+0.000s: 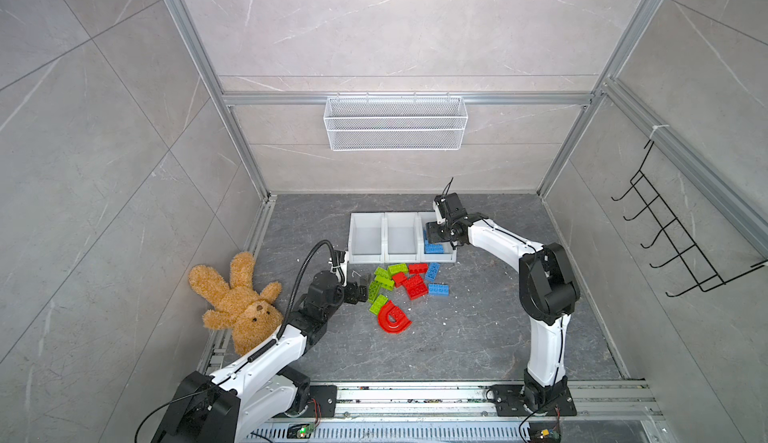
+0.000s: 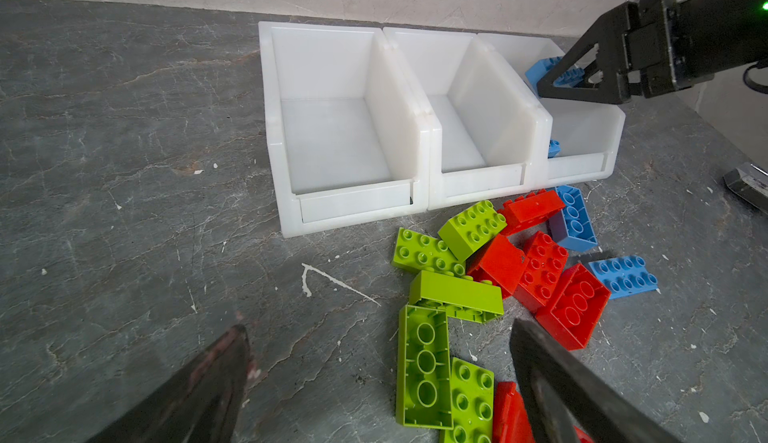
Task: Sort the legos into containers by color
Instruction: 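Lift the blue brick over the far compartment and open the right gripper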
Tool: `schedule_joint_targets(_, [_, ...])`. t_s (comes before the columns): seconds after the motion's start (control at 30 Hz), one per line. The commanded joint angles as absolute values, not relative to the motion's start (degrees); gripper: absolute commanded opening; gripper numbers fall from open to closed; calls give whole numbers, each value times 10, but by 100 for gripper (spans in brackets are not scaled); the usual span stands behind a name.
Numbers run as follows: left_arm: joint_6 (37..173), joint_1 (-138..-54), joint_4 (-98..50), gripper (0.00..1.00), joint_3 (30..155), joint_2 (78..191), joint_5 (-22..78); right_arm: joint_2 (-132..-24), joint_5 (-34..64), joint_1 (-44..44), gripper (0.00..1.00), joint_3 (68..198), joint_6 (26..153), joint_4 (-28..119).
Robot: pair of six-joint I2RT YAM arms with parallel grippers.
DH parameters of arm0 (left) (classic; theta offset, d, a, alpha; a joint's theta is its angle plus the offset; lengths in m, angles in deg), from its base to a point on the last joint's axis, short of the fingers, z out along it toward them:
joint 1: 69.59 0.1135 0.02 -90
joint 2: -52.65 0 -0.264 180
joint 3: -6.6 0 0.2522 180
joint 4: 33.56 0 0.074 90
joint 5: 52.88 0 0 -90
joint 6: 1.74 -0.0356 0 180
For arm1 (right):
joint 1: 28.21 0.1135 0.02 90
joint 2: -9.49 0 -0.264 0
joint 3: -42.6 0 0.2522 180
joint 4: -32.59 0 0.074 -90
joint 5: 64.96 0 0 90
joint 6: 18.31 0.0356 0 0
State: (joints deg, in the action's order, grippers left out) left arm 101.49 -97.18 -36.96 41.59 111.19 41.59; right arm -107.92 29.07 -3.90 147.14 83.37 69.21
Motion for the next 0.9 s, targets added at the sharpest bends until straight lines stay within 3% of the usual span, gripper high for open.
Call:
schedule_joint_targets(0.0, [1002, -971, -389, 100, 422, 1110, 426, -1112, 288, -45, 51, 1501, 824, 698])
schedule_joint_targets(0.43, [1001, -970, -388, 100, 422, 1107, 424, -1113, 277, -50, 63, 1507, 830, 700])
schedule_joint_targets(0.7, [1001, -971, -388, 99, 422, 1107, 424, -1063, 277, -50, 79, 1495, 821, 723])
schedule_joint_targets(0.73, [1001, -970, -388, 99, 422, 1107, 424, -1051, 276, -50, 83, 1487, 821, 724])
schedule_joint_targets(0.77, [1001, -971, -387, 99, 423, 1107, 424, -1038, 277, -50, 99, 1479, 819, 727])
schedule_joint_targets(0.87, [1002, -970, -387, 100, 422, 1105, 423, -990, 269, -45, 99, 1447, 819, 729])
